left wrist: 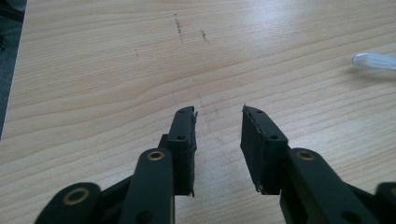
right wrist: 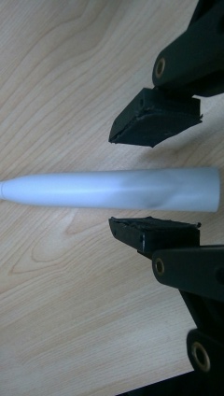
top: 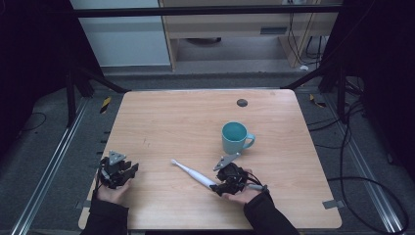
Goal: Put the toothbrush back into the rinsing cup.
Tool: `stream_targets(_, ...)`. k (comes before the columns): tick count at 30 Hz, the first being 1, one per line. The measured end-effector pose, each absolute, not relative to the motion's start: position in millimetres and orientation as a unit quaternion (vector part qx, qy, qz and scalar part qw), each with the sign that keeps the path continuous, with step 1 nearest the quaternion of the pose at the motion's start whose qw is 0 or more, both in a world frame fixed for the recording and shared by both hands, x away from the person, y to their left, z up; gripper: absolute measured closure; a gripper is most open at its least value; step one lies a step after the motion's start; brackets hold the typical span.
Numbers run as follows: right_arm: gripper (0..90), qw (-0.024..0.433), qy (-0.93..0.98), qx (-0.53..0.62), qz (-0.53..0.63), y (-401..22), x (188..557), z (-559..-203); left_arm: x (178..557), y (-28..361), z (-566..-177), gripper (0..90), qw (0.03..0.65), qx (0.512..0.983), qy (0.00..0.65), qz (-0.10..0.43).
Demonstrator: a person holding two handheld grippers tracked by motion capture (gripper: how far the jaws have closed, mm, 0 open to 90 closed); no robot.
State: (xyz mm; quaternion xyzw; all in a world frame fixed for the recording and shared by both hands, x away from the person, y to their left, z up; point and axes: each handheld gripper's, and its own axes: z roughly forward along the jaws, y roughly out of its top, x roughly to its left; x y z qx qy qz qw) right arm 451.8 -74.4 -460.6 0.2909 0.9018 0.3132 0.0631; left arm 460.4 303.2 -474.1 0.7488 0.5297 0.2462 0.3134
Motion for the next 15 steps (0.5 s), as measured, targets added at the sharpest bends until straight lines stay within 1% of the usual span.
stream_targets(6,50.6,0.057,0.912,0.286,0.290,-59,459,-452,462,302,-476,57.6,0.305,0.753,0.523,0.258)
stream_targets(10,49.7,0.050,0.914,0.291,0.278,-54,462,-455,463,302,-477,54.8,0.302,0.753,0.522,0.263)
stream_targets(15,48.9,0.049,0.918,0.296,0.259,-51,466,-459,463,303,-477,53.3,0.301,0.753,0.521,0.266)
